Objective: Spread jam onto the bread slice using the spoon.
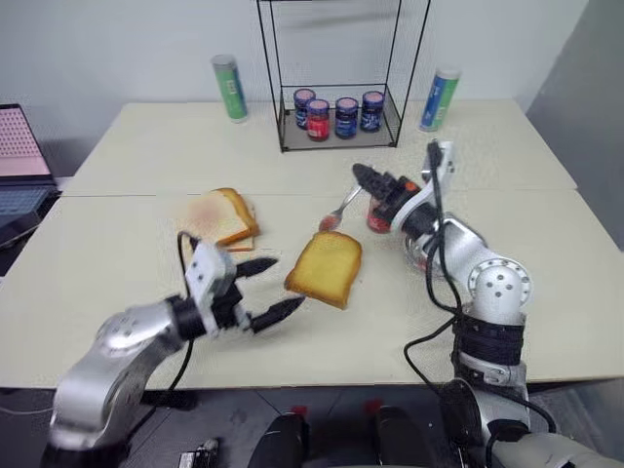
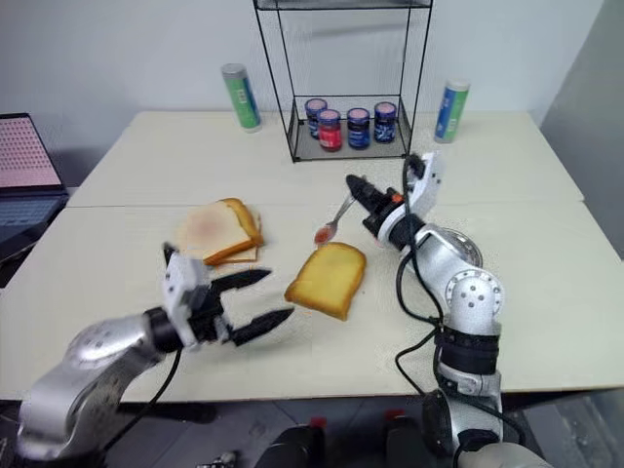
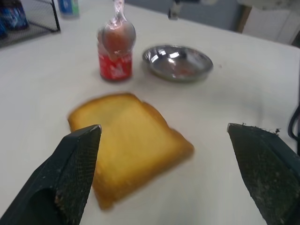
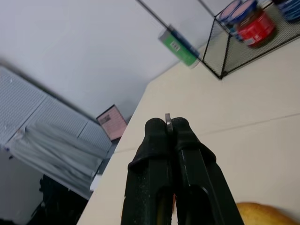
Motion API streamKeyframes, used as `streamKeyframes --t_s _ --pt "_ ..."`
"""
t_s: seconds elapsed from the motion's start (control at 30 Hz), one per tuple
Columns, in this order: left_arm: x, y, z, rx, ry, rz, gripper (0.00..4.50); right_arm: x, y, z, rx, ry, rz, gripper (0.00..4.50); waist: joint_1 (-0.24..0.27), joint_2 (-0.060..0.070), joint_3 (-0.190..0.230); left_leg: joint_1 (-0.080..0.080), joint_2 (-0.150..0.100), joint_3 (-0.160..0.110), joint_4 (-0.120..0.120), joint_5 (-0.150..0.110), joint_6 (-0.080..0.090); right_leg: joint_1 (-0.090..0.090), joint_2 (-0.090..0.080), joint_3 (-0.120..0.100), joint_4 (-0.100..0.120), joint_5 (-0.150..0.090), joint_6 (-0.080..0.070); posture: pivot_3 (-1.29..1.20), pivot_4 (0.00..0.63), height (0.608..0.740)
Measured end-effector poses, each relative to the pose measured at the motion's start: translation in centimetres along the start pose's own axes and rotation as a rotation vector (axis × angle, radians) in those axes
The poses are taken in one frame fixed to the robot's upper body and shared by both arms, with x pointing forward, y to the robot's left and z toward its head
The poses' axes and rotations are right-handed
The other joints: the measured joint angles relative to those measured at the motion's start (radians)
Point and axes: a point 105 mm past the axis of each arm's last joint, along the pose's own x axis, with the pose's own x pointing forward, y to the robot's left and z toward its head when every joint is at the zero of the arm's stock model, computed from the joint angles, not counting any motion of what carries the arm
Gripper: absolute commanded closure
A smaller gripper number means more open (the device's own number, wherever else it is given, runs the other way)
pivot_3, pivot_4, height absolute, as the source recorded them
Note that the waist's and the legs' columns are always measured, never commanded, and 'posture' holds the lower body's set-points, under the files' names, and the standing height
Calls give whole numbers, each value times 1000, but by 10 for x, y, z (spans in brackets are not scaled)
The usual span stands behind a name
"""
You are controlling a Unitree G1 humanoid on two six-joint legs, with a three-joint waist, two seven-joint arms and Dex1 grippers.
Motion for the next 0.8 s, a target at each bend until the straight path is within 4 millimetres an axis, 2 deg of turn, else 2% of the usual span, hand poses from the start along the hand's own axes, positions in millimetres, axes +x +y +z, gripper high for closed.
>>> streamKeyframes --t_s 0.1,0.2,0.6,0.8 --pt "-4 -7 -5 5 -7 32 0 -1 -8 -17 -72 52 -16 4464 8 0 0 0 0 0 1 0 0 1 0 -1 0 0 0 0 150 740" --pt "-6 -8 -6 21 -12 57 0 2 -7 -25 -128 73 -6 4464 10 0 0 1 0 0 1 0 0 1 0 -1 0 0 0 0 150 740" --pt "-5 -4 -5 30 -23 117 0 5 -22 -24 -315 67 -35 4464 11 0 0 0 0 -1 0 0 0 1 0 -1 0 0 0 0 150 740" --pt "-3 -6 -5 26 -23 112 0 4 -30 -13 -356 43 -60 4464 11 0 0 0 0 -1 0 0 0 1 0 -1 0 0 0 0 150 740"
